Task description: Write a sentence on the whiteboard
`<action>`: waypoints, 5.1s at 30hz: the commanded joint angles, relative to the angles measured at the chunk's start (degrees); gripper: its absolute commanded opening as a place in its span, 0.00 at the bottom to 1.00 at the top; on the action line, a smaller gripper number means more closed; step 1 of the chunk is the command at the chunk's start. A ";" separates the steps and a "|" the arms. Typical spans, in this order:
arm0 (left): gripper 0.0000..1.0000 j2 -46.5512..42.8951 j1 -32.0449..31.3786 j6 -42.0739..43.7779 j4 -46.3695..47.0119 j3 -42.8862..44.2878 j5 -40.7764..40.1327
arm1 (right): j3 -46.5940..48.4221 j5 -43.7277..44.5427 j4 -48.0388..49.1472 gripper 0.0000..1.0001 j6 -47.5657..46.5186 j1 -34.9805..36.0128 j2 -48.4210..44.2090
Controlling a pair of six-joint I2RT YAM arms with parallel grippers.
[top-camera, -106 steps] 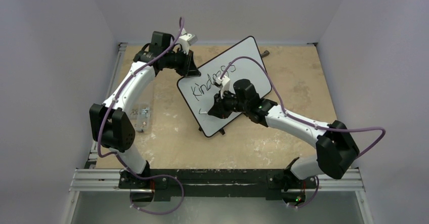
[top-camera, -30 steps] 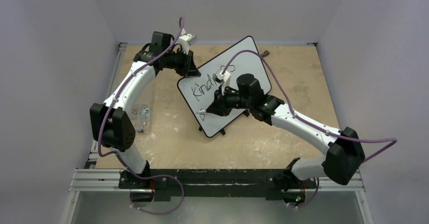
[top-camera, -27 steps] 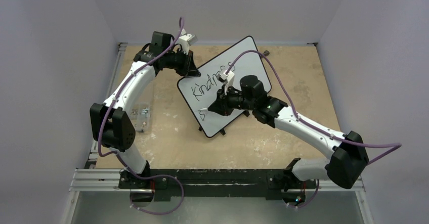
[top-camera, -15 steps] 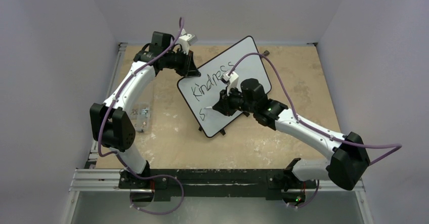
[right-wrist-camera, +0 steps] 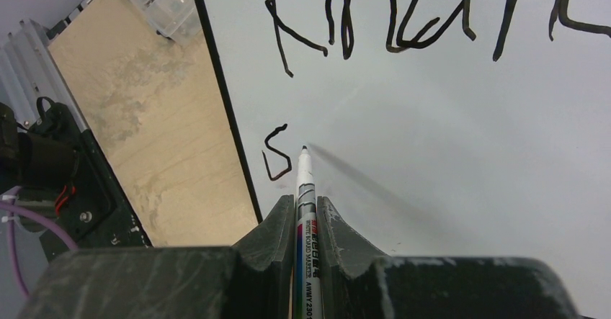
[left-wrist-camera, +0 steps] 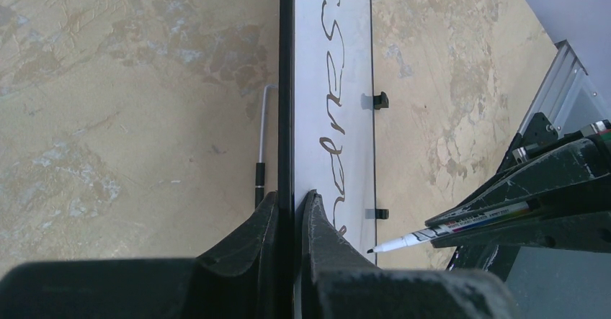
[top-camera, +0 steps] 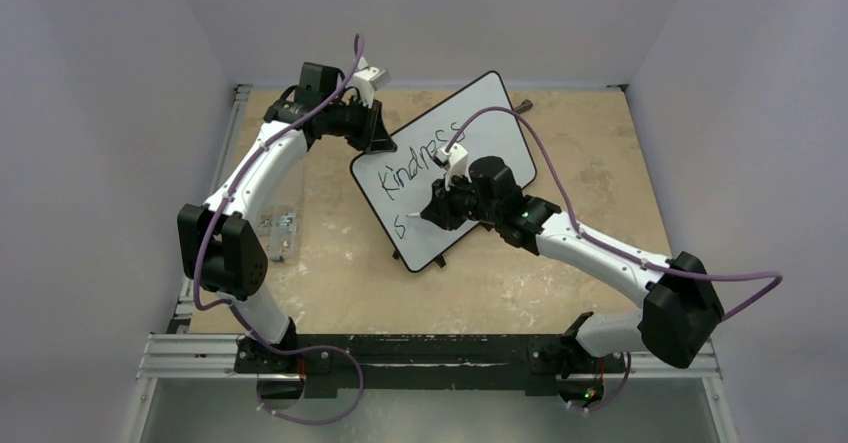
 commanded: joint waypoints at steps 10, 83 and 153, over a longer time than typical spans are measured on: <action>0.00 0.72 -0.67 7.73 -5.10 -0.32 -9.98 | 1.68 -1.01 2.84 0.00 -0.47 -0.05 2.14; 0.00 -0.03 -0.67 7.57 -5.10 -0.34 -9.43 | 1.00 4.08 -0.35 0.00 4.14 -0.01 0.50; 0.00 -0.24 -0.71 7.55 -5.02 -0.43 -9.34 | 2.75 4.42 -3.41 0.00 1.28 -1.33 2.11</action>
